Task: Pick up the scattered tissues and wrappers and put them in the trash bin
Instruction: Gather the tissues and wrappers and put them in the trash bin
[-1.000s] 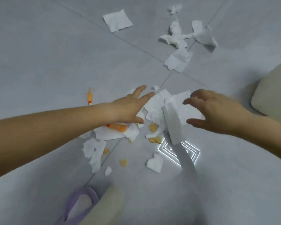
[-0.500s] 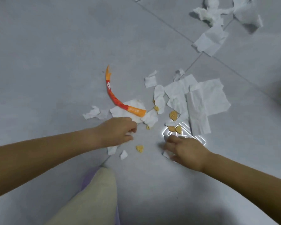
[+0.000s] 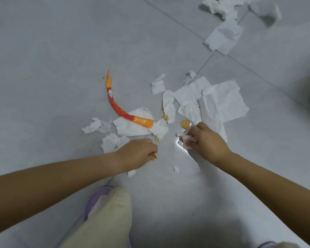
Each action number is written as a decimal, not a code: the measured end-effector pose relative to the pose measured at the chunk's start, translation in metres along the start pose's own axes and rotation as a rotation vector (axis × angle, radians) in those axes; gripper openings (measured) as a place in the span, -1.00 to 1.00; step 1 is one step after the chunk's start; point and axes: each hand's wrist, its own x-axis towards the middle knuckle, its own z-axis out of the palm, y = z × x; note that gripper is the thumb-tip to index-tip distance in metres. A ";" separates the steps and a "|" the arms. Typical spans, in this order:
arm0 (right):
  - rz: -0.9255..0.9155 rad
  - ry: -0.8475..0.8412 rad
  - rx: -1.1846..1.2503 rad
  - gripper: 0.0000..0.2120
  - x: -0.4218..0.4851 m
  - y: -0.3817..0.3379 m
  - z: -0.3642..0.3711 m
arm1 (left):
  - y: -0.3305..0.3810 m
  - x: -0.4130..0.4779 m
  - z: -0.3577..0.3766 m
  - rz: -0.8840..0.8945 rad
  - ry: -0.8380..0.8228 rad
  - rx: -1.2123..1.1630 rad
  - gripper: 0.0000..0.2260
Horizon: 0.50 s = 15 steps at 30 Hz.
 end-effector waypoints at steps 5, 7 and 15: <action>0.004 -0.012 -0.125 -0.77 0.004 0.002 0.008 | 0.010 0.013 -0.010 -0.086 0.111 -0.158 -0.84; 0.026 -0.032 -0.101 -0.79 0.005 0.002 0.009 | 0.014 0.020 -0.013 -0.109 0.113 -0.193 -0.87; -0.043 -0.058 -0.013 -0.68 0.006 0.000 0.011 | 0.037 0.041 -0.010 -0.092 -0.047 -0.236 -0.84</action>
